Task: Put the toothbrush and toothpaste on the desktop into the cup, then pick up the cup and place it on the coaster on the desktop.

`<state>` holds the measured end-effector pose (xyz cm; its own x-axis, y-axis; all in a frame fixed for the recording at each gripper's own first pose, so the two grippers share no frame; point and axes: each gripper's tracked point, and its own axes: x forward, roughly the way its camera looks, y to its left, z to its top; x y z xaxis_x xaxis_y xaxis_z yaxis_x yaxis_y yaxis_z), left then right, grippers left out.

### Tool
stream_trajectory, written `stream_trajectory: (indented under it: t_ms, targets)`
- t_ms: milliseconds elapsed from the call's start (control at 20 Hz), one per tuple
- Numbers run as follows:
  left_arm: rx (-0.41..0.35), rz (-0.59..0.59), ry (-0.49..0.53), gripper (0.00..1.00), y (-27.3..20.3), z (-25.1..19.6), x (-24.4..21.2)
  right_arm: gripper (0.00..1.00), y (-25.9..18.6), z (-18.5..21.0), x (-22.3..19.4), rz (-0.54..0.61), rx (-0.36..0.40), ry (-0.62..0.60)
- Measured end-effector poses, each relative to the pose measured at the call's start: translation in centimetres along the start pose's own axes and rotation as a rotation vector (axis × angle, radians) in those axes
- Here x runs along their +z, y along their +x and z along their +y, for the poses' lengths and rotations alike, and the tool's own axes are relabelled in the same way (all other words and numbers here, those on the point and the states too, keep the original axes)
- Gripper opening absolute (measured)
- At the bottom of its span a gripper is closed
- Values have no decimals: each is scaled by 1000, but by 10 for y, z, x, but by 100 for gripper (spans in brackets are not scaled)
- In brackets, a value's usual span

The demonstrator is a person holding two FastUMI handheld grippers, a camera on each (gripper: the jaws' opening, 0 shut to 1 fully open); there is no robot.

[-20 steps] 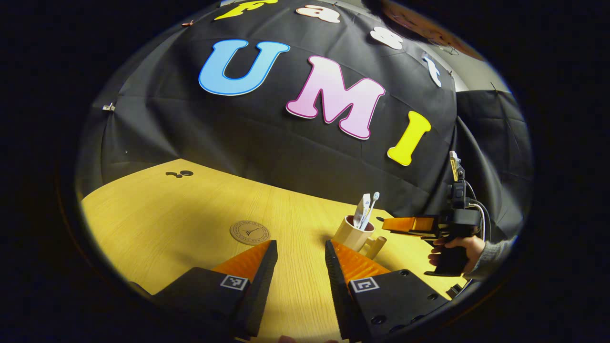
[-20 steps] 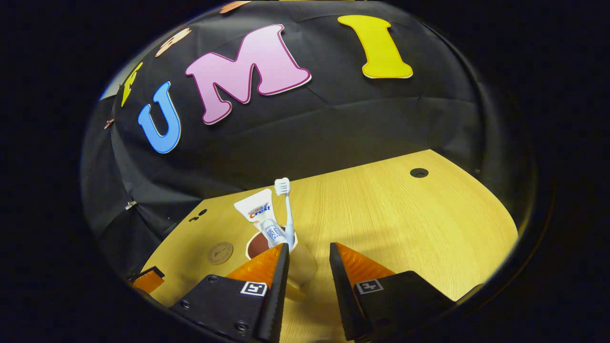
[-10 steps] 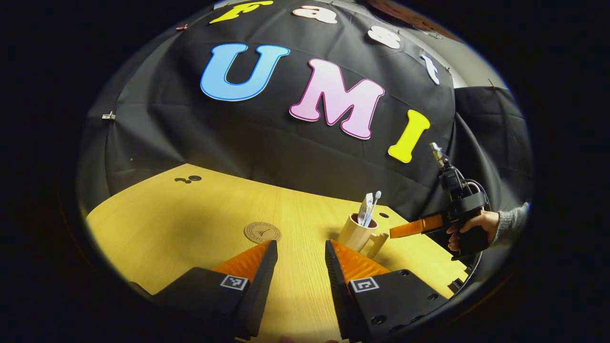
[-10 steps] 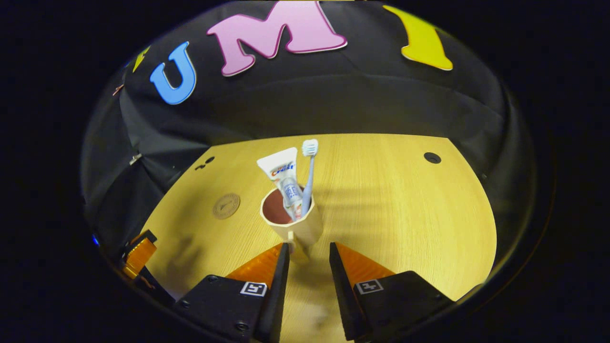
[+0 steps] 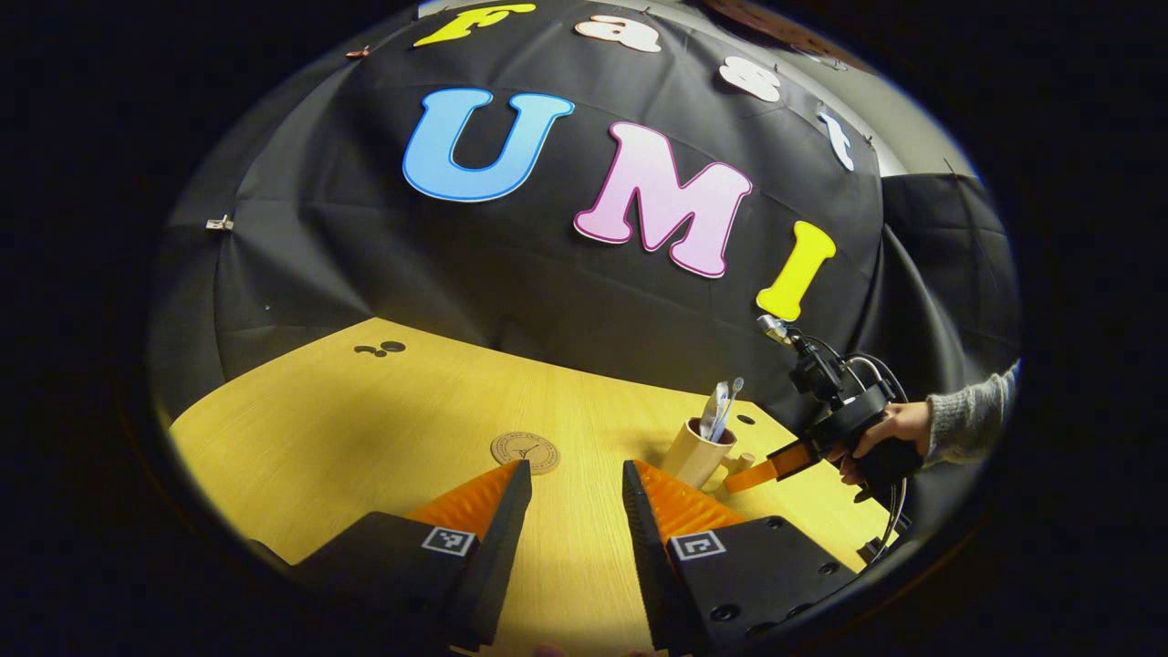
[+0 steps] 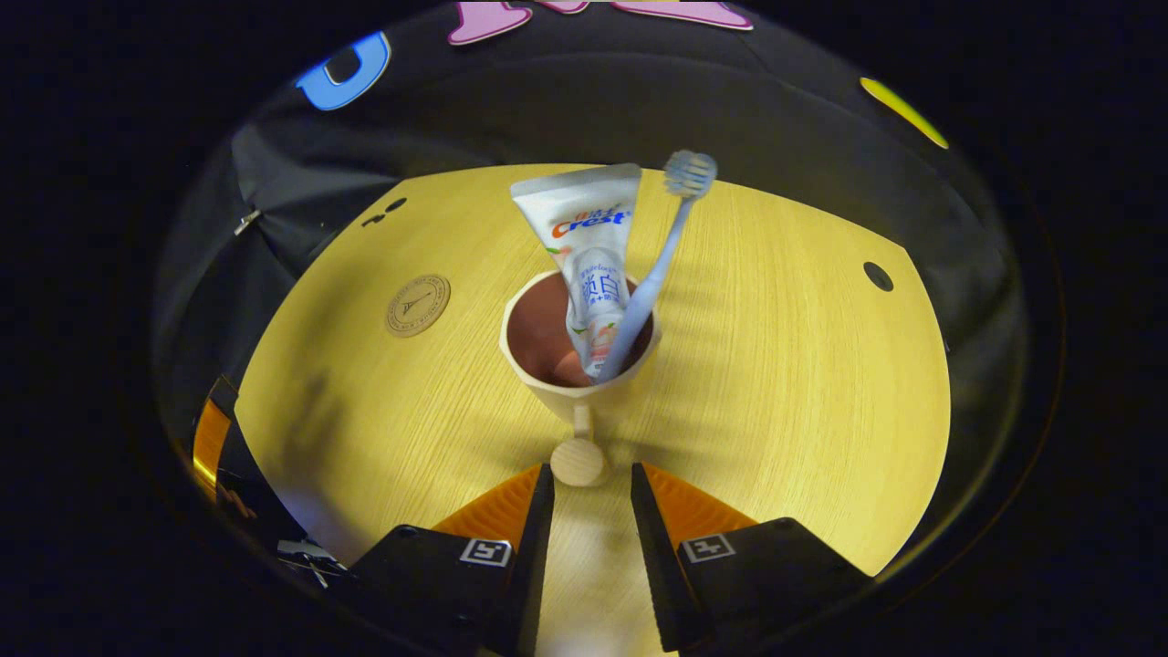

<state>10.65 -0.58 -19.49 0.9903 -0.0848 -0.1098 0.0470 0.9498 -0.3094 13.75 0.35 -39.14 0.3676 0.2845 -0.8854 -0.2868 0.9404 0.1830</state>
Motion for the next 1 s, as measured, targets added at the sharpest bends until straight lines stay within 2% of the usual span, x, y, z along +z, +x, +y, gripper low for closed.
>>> stream_trajectory:
  t_ms: [400,500,600,700,750,800,1000]
  targets:
    - [34,12,-21,63,-6,16,-3,52,26,1,14,90,-36,-34]
    - [39,15,-24,64,-6,19,-4,52,28,-5,14,104,-65,-30]
    - [40,15,-26,64,-5,21,-3,31,26,-5,14,108,-69,-19]
    - [40,15,-25,64,-5,23,-2,29,28,-6,12,95,-67,-39]
    - [41,14,-24,63,-4,23,-2,22,27,-6,12,92,-68,-43]
    - [40,14,-24,63,-4,24,-2,27,26,-5,14,86,-64,-42]
    - [37,17,-26,63,-5,27,-1,25,21,10,35,7,-44,-31]
